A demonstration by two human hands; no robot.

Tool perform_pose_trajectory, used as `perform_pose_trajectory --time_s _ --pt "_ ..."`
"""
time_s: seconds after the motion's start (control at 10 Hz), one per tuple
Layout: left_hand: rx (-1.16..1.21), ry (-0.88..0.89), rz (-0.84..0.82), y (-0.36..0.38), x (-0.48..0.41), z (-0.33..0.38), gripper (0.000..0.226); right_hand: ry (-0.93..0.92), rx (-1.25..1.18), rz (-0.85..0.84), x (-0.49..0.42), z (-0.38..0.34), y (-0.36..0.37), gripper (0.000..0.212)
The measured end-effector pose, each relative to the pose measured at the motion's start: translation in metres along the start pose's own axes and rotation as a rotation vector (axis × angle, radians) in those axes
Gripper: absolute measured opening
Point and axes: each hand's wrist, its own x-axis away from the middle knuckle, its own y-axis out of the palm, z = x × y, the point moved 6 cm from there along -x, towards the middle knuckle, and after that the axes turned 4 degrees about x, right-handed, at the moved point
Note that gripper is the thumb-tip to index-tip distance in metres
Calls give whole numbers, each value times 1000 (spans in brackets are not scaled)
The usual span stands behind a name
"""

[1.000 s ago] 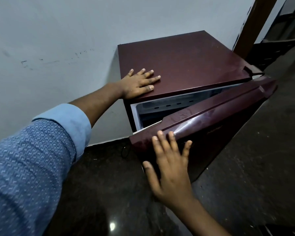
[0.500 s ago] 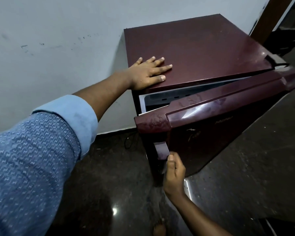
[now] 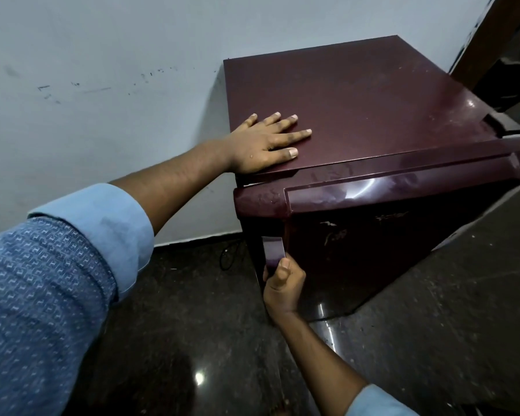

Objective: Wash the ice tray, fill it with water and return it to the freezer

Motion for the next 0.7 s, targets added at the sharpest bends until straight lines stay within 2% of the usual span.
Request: perform_pose_trajectory --time_s 0.3,0.4,0.5,0.6,0.7 --pt "-5 3 12 1 2 3 57 26 42 18 -3 7 4 84" --pt "-10 -4 7 1 4 4 57 6 55 -31 -2 3 2 84" --pt "0 -20 -26 -1 5 8 58 -19 95 -157 -1 -3 -2 85" --pt "86 -63 -60 -7 8 14 57 -141 227 -242 -6 -17 -20 73" --pt "300 -162 -29 -15 18 23 58 -267 361 -272 -11 -31 -42 61"
